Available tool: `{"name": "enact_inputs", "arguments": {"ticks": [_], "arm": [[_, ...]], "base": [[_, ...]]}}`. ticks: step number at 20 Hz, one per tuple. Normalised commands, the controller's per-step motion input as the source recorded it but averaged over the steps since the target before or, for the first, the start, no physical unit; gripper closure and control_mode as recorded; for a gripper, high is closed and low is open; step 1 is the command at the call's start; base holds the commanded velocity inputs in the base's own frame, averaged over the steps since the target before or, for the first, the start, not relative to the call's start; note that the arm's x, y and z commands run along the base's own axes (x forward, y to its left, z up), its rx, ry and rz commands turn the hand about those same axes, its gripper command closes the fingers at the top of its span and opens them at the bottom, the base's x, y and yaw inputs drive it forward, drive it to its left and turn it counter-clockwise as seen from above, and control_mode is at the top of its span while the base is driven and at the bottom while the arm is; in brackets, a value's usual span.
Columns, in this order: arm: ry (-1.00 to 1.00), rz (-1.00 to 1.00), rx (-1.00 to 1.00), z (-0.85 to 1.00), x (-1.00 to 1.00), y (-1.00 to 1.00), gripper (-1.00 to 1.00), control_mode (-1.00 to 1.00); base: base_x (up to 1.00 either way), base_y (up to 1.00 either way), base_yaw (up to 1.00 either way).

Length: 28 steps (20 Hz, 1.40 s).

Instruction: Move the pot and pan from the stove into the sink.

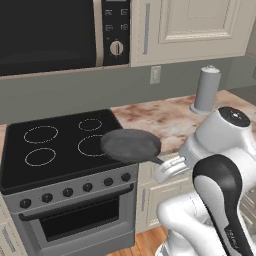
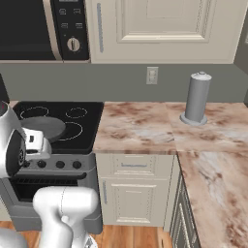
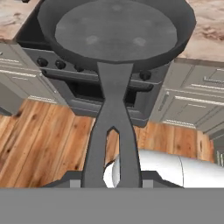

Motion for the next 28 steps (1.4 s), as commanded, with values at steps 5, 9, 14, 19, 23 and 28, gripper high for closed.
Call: {"name": "enact_inputs", "arguments": {"ticks": [5,9,14,19,23,28], "arm": [[-0.09,0.09,0.00,0.35,-0.99,-0.23,1.00,-1.00],[-0.25,0.10,0.00,0.27,-0.83,-0.22,1.00,-1.00],[-0.27,0.07,0.01,0.20,-0.55,-0.14,1.00,-1.00],[-0.01,0.00,0.00,0.00,0.00,0.00,1.00,-1.00],[0.00,0.00,0.00,0.00,0.00,0.00,1.00,-1.00],[0.00,0.00,0.00,0.00,0.00,0.00,1.00,-1.00]], "base": [[0.00,0.00,0.00],[0.00,0.00,0.00],[0.00,0.00,0.00],[0.00,0.00,0.00],[0.00,0.00,0.00],[0.00,0.00,0.00]]}}
